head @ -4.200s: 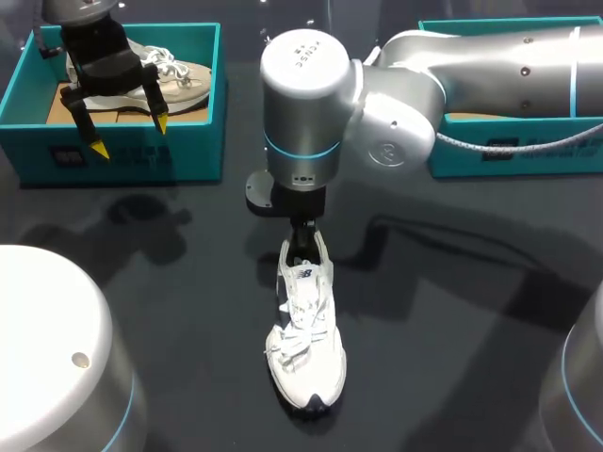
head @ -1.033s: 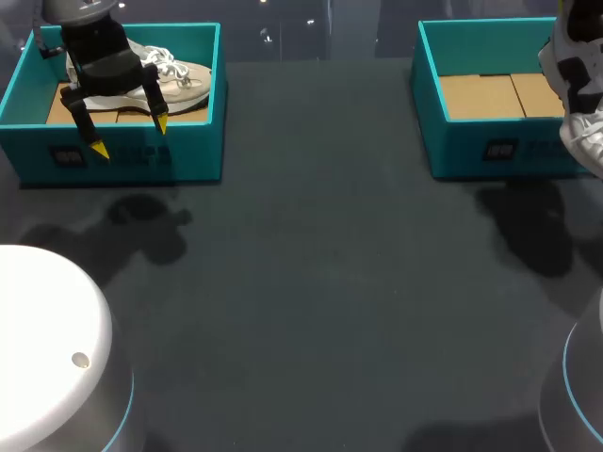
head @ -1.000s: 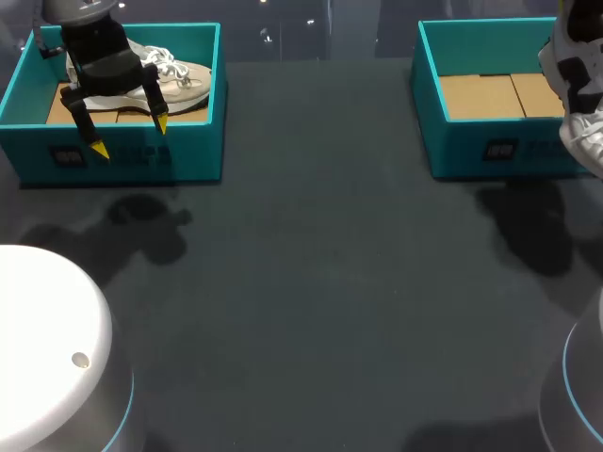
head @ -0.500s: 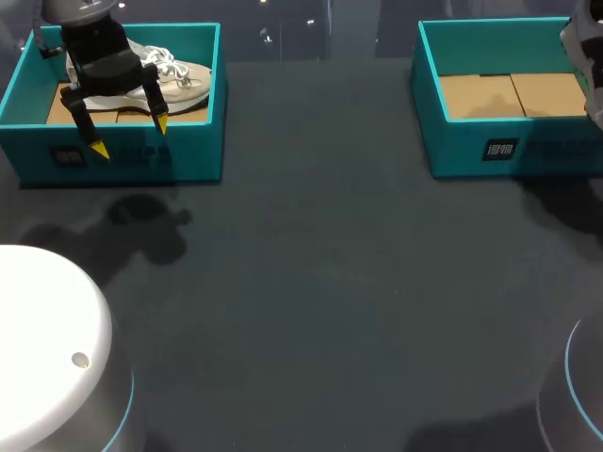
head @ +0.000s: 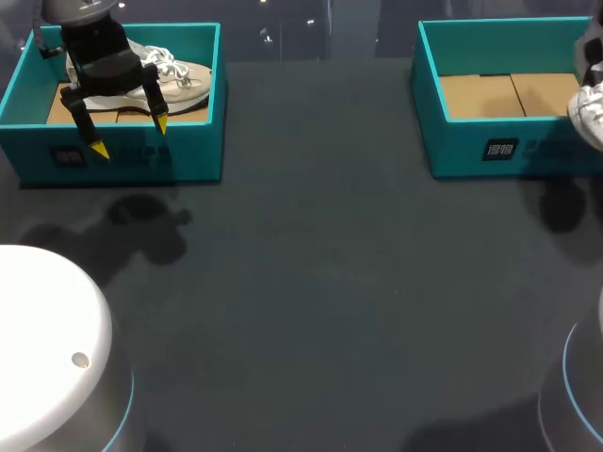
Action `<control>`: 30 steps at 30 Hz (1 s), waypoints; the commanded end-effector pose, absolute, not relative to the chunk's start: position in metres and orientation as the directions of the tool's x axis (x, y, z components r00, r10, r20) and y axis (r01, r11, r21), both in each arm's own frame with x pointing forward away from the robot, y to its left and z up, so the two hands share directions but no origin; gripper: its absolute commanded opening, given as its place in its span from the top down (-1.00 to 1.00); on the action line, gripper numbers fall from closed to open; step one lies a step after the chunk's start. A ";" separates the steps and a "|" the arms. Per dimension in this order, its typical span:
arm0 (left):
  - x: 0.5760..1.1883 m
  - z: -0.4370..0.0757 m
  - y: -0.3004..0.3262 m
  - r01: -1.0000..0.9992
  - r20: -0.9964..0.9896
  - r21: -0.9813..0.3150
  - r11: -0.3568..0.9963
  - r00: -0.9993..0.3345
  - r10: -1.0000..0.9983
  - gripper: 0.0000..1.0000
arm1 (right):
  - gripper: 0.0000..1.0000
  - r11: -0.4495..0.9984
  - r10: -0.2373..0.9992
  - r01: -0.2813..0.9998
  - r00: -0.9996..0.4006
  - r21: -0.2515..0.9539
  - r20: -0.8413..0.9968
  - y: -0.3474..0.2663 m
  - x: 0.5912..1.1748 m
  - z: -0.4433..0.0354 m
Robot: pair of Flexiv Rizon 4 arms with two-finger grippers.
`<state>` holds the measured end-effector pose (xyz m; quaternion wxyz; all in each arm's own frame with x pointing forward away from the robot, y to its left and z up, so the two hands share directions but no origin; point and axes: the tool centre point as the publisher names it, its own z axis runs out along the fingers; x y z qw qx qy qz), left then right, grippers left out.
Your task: Take the shoe out of the shoebox, open the shoe tongue, remove and reinsert the insole, then place the shoe into the shoebox
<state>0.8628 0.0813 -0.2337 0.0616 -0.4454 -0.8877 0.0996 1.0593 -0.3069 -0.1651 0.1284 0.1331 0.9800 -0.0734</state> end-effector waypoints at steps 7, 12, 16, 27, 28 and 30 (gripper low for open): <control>0.862 -0.234 0.082 0.779 0.020 -0.229 0.584 -0.596 0.803 -1.00 | 1.00 0.670 0.724 0.741 -0.638 0.047 -0.261 -0.331 1.039 -0.163; 0.862 -0.234 0.082 0.779 0.020 -0.229 0.584 -0.596 0.803 -1.00 | 1.00 0.674 0.728 0.735 -0.644 0.074 -0.237 -0.328 1.047 -0.157; 0.862 -0.234 0.082 0.779 0.020 -0.229 0.584 -0.596 0.803 -1.00 | 1.00 0.674 0.728 0.735 -0.644 0.074 -0.237 -0.328 1.047 -0.157; 0.862 -0.234 0.082 0.779 0.020 -0.229 0.584 -0.596 0.803 -1.00 | 1.00 0.374 0.914 0.925 -0.356 0.064 -0.196 -0.339 1.048 -0.170; 0.862 -0.234 0.082 0.779 0.020 -0.229 0.584 -0.596 0.803 -1.00 | 1.00 0.335 0.929 0.939 -0.317 0.070 -0.193 -0.340 1.048 -0.170; 0.862 -0.234 0.082 0.779 0.020 -0.229 0.584 -0.596 0.803 -1.00 | 1.00 0.279 0.942 0.958 -0.260 0.065 -0.214 -0.341 1.047 -0.171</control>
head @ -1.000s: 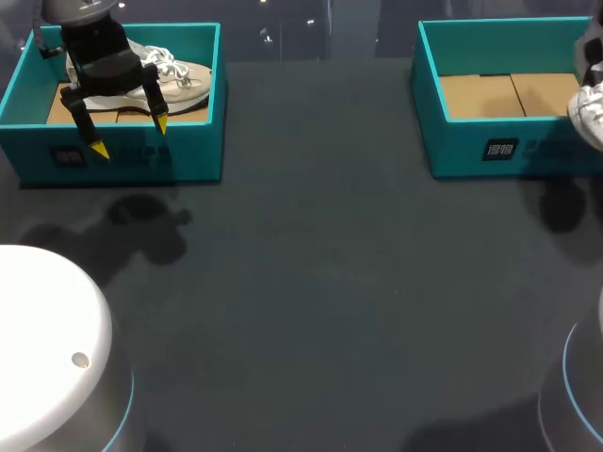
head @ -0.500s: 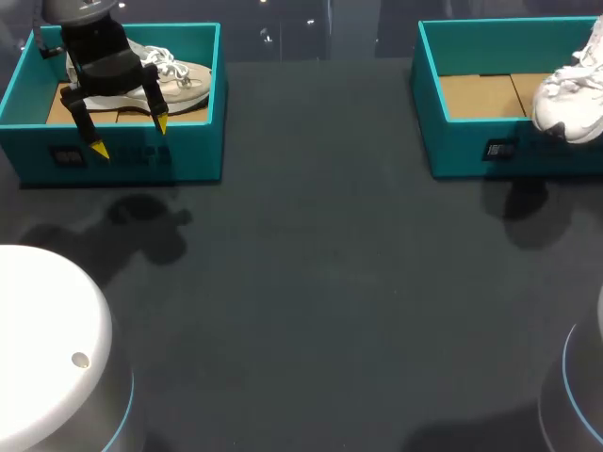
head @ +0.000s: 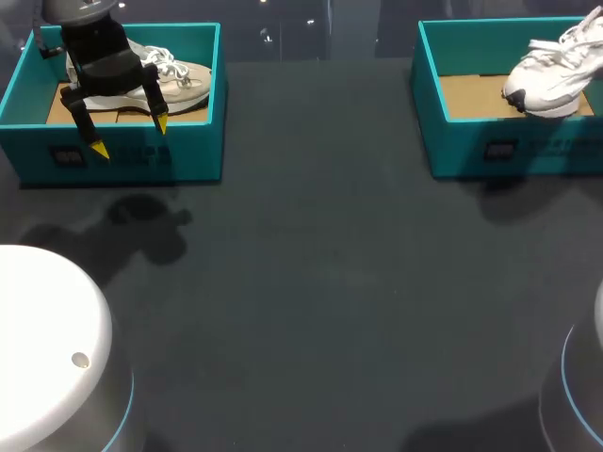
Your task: Take the shoe out of the shoebox, open the shoe tongue, remove and reinsert the insole, then place the shoe into the shoebox
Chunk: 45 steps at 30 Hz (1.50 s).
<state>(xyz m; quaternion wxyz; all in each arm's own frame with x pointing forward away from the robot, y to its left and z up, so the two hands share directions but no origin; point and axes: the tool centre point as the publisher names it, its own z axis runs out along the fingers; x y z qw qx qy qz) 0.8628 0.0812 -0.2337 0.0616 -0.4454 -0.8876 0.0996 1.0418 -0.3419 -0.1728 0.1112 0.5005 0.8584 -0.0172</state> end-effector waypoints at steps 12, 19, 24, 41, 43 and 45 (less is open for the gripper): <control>0.862 -0.234 0.082 0.779 0.020 -0.229 0.584 -0.596 0.803 -1.00 | 1.00 0.091 0.978 0.993 -0.076 0.071 -0.195 -0.343 1.040 -0.167; 0.862 -0.234 0.082 0.779 0.020 -0.229 0.584 -0.596 0.803 -1.00 | 1.00 0.091 0.978 0.993 -0.076 0.071 -0.195 -0.343 1.040 -0.167; 0.862 -0.234 0.082 0.779 0.020 -0.229 0.584 -0.596 0.803 -1.00 | 1.00 0.068 0.971 0.995 -0.048 0.079 -0.234 -0.343 1.042 -0.172; 0.862 -0.234 0.082 0.779 0.020 -0.229 0.584 -0.596 0.803 -1.00 | 1.00 -0.022 0.960 0.993 0.053 0.114 -0.274 -0.340 1.043 -0.219; 0.862 -0.234 0.082 0.779 0.020 -0.229 0.584 -0.596 0.803 -1.00 | 1.00 -0.030 0.961 0.993 0.061 0.118 -0.271 -0.341 1.042 -0.219; 0.862 -0.234 0.082 0.779 0.020 -0.229 0.584 -0.596 0.803 -1.00 | 1.00 -0.030 0.961 0.993 0.061 0.118 -0.271 -0.341 1.042 -0.219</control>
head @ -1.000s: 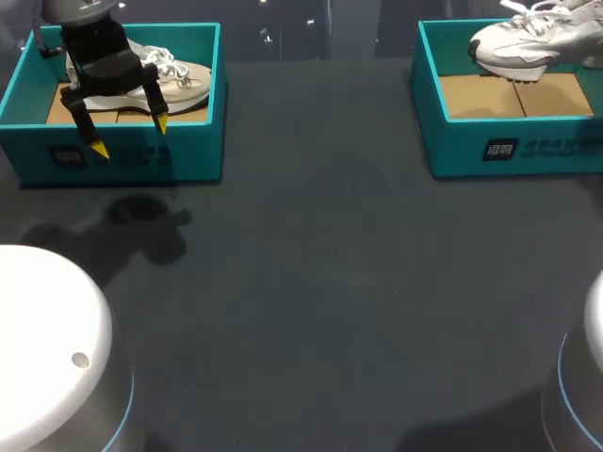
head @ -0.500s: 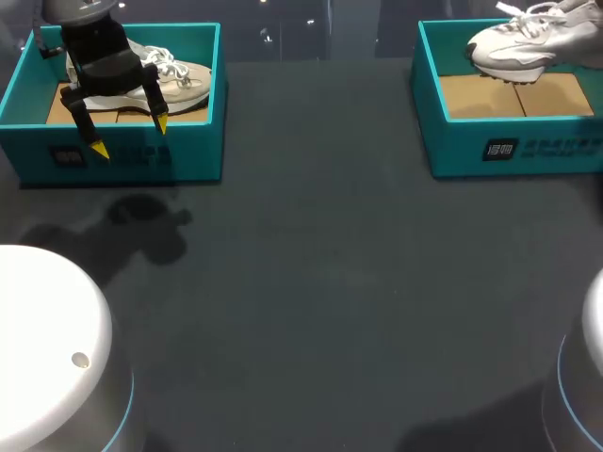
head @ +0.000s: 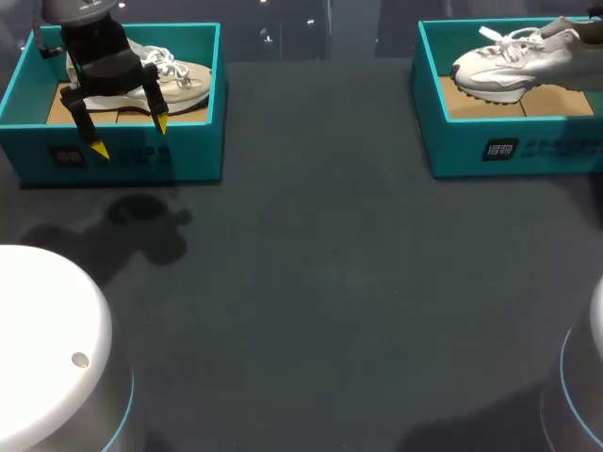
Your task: Take the shoe out of the shoebox, open the shoe tongue, remove and reinsert the insole, then place the shoe into the shoebox
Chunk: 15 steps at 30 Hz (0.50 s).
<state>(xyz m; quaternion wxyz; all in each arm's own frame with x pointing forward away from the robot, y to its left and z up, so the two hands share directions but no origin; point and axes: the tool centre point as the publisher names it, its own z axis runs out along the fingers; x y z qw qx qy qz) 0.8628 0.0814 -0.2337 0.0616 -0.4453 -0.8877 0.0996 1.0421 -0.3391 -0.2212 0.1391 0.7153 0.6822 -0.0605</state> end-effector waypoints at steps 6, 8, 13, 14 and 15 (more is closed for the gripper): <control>0.862 -0.234 0.082 0.779 0.020 -0.229 0.584 -0.596 0.803 -1.00 | 1.00 -0.030 0.961 0.993 0.061 0.118 -0.271 -0.341 1.042 -0.219; 0.862 -0.234 0.082 0.779 0.020 -0.229 0.584 -0.596 0.803 -1.00 | 1.00 -0.030 0.961 0.993 0.061 0.118 -0.271 -0.341 1.042 -0.219; 0.862 -0.234 0.082 0.779 0.020 -0.229 0.584 -0.596 0.803 -1.00 | 1.00 -0.032 0.955 0.987 0.076 0.156 -0.288 -0.342 1.043 -0.225; 0.862 -0.234 0.082 0.779 0.020 -0.229 0.584 -0.596 0.803 -1.00 | 1.00 -0.036 0.954 0.986 0.083 0.165 -0.288 -0.342 1.043 -0.226; 0.862 -0.234 0.082 0.779 0.020 -0.229 0.584 -0.596 0.803 -1.00 | 1.00 -0.040 0.952 0.984 0.091 0.173 -0.293 -0.343 1.043 -0.227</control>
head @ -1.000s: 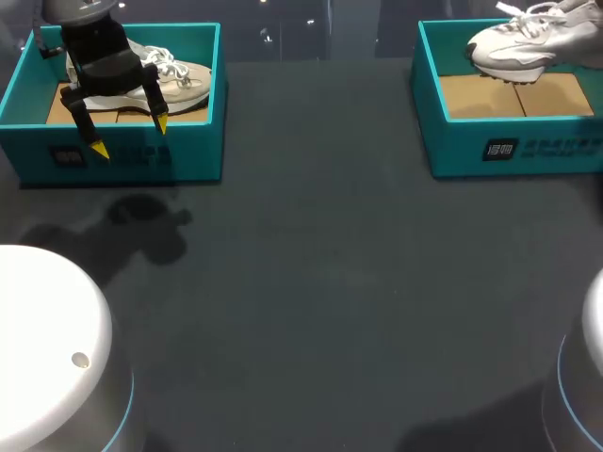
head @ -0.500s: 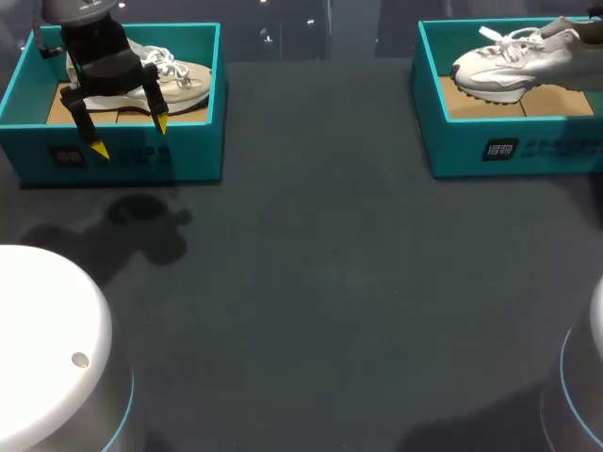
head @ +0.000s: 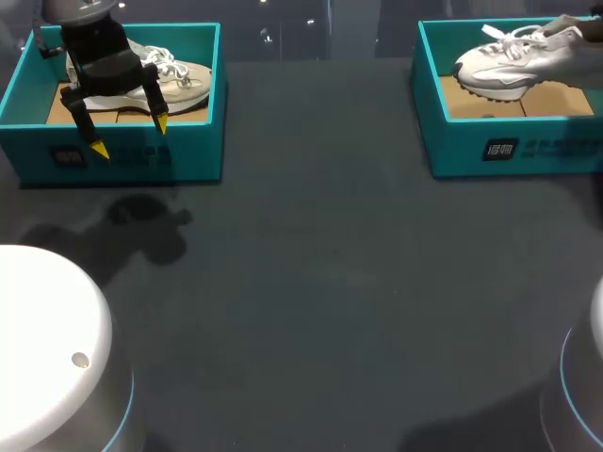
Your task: Take the shoe out of the shoebox, open the shoe tongue, remove and reinsert the insole, then place the shoe into the shoebox
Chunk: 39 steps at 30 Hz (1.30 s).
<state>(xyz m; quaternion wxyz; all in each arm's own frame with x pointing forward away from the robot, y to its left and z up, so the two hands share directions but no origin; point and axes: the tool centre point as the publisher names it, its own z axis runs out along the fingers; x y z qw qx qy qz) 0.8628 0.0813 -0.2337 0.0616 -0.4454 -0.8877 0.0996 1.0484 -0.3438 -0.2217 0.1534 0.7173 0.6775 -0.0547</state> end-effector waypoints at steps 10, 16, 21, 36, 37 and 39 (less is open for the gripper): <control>0.862 -0.234 0.082 0.779 0.020 -0.229 0.584 -0.596 0.803 -1.00 | 1.00 -0.046 0.933 0.981 0.110 0.188 -0.343 -0.342 1.038 -0.243; 0.862 -0.234 0.082 0.779 0.020 -0.229 0.584 -0.596 0.803 -1.00 | 1.00 -0.043 0.931 0.980 0.110 0.194 -0.349 -0.343 1.033 -0.260; 0.862 -0.234 0.082 0.779 0.020 -0.229 0.584 -0.596 0.803 -1.00 | 1.00 -0.061 0.936 0.979 0.124 0.194 -0.331 -0.346 1.029 -0.272; 0.862 -0.234 0.082 0.779 0.020 -0.229 0.584 -0.596 0.803 -1.00 | 1.00 -0.037 0.928 0.986 0.095 0.164 -0.361 -0.346 1.029 -0.311; 0.862 -0.234 0.082 0.779 0.020 -0.229 0.584 -0.596 0.803 -1.00 | 1.00 -0.037 0.927 0.986 0.094 0.161 -0.362 -0.345 1.029 -0.314; 0.862 -0.234 0.082 0.779 0.020 -0.229 0.584 -0.596 0.803 -1.00 | 1.00 -0.035 0.926 0.988 0.088 0.149 -0.366 -0.345 1.028 -0.320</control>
